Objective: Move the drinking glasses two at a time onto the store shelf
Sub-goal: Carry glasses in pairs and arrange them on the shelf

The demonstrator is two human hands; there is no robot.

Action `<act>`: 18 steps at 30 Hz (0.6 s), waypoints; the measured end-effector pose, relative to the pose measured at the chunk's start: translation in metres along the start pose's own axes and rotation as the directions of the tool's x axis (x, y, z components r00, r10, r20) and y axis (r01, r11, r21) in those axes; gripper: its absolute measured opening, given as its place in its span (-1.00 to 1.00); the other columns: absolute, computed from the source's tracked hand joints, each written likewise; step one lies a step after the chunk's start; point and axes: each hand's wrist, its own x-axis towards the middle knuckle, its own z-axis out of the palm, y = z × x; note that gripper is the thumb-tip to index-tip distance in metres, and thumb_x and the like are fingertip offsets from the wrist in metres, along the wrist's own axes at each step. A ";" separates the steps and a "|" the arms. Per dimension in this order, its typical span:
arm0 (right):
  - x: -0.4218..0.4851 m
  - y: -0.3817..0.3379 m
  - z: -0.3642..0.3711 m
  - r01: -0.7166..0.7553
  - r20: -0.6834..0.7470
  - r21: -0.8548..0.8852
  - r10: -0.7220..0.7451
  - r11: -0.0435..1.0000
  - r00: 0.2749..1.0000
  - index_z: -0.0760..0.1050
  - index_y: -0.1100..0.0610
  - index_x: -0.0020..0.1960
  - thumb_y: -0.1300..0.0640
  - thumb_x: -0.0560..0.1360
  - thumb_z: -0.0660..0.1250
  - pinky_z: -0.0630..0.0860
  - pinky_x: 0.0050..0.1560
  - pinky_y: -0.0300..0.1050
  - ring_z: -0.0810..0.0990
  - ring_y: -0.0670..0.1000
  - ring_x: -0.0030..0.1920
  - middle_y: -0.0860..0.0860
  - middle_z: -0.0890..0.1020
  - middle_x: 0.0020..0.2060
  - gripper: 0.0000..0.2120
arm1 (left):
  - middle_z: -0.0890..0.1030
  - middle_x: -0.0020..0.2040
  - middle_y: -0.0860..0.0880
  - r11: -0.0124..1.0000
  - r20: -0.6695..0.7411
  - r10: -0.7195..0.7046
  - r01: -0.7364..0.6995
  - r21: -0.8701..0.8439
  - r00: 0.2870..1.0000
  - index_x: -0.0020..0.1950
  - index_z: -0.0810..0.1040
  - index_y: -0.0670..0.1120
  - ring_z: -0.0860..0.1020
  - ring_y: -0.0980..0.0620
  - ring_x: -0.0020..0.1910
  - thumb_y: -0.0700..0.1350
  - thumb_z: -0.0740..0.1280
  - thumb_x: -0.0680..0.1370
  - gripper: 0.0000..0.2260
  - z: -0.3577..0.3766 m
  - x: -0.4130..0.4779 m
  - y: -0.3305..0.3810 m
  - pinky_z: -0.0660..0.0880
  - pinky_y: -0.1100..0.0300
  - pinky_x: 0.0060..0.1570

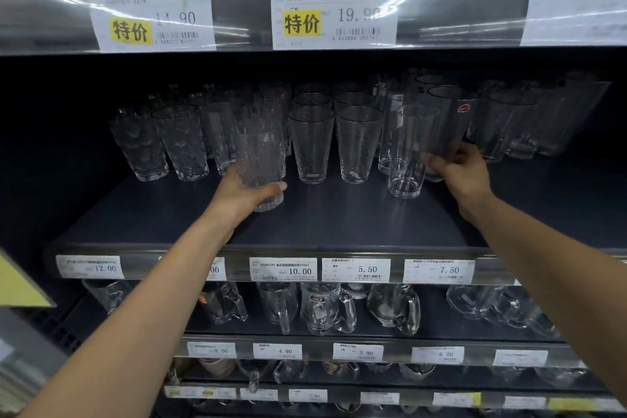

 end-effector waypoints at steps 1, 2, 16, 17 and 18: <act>0.000 0.000 0.000 -0.001 0.004 -0.004 0.001 1.000 1.000 0.44 0.14 0.30 -0.03 0.30 0.61 0.51 0.03 -0.18 0.60 -0.05 0.00 -0.02 0.61 0.02 -0.33 | 0.67 0.08 0.05 1.000 0.009 -0.002 0.002 -0.007 1.000 0.27 0.54 -0.09 0.63 0.17 0.05 -0.14 0.59 0.37 -0.50 0.000 -0.001 0.002 0.51 0.31 0.11; -0.001 -0.001 0.000 0.004 0.005 -0.009 -0.004 1.000 1.000 0.44 0.15 0.31 -0.04 0.30 0.61 0.50 0.02 -0.19 0.60 -0.06 0.00 -0.02 0.61 0.02 -0.32 | 0.67 0.09 0.05 1.000 0.018 -0.009 0.009 -0.006 1.000 0.26 0.54 -0.07 0.63 0.15 0.07 -0.13 0.59 0.37 -0.50 -0.001 -0.003 0.004 0.50 0.29 0.12; -0.041 -0.022 -0.037 -0.151 0.052 -0.123 0.158 0.981 0.986 0.46 0.11 0.31 0.03 0.37 0.53 0.49 0.23 0.02 0.56 0.08 0.14 0.09 0.60 0.18 -0.44 | 0.64 0.07 -0.01 0.989 -0.255 -0.111 0.131 0.065 0.961 0.26 0.49 -0.03 0.61 -0.05 0.08 0.06 0.49 0.42 -0.54 -0.018 -0.062 0.023 0.52 -0.09 0.22; -0.054 -0.028 -0.044 -0.114 0.046 -0.143 0.121 0.983 0.992 0.49 0.09 0.29 0.04 0.40 0.51 0.50 0.17 -0.03 0.57 0.06 0.11 0.07 0.63 0.13 -0.51 | 0.65 0.03 0.00 0.994 -0.267 -0.087 0.103 0.045 0.960 0.14 0.56 -0.01 0.62 -0.03 0.05 0.00 0.46 0.47 -0.73 -0.013 -0.071 0.027 0.53 -0.08 0.20; -0.068 -0.035 -0.053 -0.074 0.053 -0.154 0.083 0.985 0.995 0.51 0.07 0.25 0.05 0.44 0.48 0.50 0.12 -0.09 0.59 0.03 0.08 0.04 0.64 0.07 -0.59 | 0.66 -0.01 0.00 0.997 -0.252 -0.073 0.080 0.017 0.965 0.03 0.59 0.01 0.63 -0.02 0.02 -0.07 0.44 0.50 -0.87 -0.006 -0.081 0.033 0.55 -0.07 0.19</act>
